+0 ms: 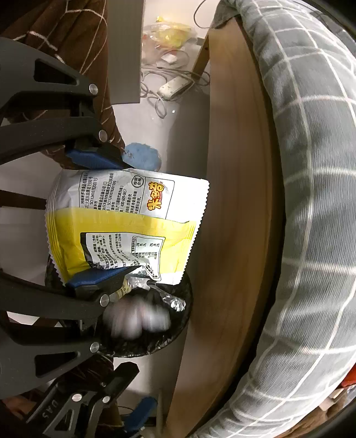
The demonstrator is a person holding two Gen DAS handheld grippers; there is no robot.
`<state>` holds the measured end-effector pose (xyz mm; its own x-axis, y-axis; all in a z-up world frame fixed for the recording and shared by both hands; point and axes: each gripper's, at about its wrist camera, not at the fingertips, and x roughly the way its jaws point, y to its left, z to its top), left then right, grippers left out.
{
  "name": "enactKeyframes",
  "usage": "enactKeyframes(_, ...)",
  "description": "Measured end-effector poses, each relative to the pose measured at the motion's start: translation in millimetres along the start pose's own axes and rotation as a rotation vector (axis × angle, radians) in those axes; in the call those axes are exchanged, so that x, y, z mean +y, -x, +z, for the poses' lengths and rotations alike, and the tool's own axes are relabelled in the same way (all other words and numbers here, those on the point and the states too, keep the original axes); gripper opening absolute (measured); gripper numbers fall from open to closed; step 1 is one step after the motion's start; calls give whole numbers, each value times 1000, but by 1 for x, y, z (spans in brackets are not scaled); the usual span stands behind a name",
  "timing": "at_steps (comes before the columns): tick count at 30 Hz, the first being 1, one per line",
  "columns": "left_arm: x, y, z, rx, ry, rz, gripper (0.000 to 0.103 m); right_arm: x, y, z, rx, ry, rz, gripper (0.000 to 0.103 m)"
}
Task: Collect trash
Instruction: 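Open the right tool over the bin while the left tool releases the snack bag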
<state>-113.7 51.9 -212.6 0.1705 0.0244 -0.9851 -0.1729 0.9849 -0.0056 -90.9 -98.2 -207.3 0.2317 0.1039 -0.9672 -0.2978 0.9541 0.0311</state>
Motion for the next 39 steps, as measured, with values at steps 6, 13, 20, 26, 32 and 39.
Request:
enactKeyframes(6, -15, 0, 3, 4, -25, -4, 58, -24, 9, 2, -18, -41, -35, 90)
enactKeyframes(13, -43, -2, 3, 10, -78, -21, 58, -59, 27, -4, -53, -103, -87, 93)
enactKeyframes(20, -75, -9, 0, 28, -136, -34, 58, -93, 37, -18, -74, -163, -128, 94)
enactKeyframes(26, -97, -11, -4, 35, -174, -44, 58, -106, 42, -23, -91, -186, -157, 95)
enactKeyframes(32, -110, -15, -6, 40, -209, -61, 59, -117, 41, -27, -92, -202, -172, 95)
enactKeyframes(39, -119, -13, -4, 18, -235, -68, 67, -123, 40, -28, -98, -229, -172, 95)
